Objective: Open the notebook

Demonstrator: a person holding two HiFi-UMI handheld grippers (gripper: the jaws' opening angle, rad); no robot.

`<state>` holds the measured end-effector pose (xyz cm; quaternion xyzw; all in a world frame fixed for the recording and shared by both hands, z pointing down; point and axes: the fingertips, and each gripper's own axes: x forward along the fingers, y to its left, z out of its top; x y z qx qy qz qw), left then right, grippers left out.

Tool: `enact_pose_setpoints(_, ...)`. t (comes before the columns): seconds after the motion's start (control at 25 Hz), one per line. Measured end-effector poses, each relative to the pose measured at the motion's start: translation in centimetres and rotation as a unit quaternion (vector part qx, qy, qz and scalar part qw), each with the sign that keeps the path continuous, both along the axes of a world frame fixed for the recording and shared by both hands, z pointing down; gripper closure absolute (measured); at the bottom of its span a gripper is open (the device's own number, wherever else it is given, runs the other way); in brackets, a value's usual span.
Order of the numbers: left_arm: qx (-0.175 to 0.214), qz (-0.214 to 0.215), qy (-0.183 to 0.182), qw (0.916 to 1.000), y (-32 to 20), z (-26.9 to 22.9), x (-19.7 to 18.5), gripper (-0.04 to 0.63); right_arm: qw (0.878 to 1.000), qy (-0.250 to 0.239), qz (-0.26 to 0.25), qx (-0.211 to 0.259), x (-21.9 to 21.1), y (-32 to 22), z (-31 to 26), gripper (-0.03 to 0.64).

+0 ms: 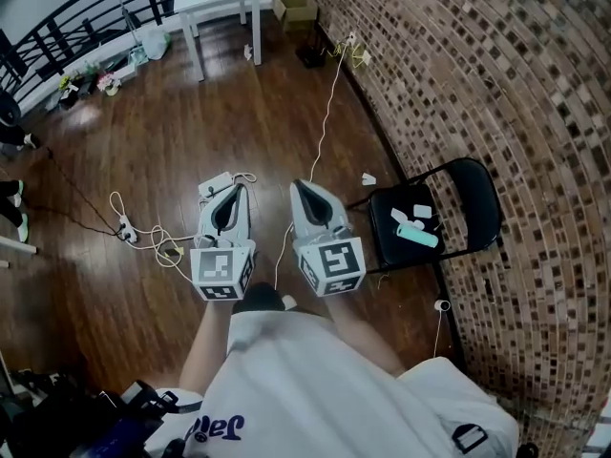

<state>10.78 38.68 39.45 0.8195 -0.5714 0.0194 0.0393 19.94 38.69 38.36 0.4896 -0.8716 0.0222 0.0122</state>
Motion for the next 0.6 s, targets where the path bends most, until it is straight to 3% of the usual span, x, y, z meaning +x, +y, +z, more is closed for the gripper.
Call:
enact_pose_setpoints(0.32,-0.004,-0.031,0.005,0.9995,-5.3,0.6,-2.0,0.58,0.999,0.004,-0.033,-0.006,-2.5,-5.0,0.9,0.629)
enact_pose_setpoints(0.6,0.008,-0.016,0.012,0.9998,-14.6,0.8,-4.9,0.578,0.999,0.021,-0.019,-0.016,-5.0,-14.4,2.1,0.629)
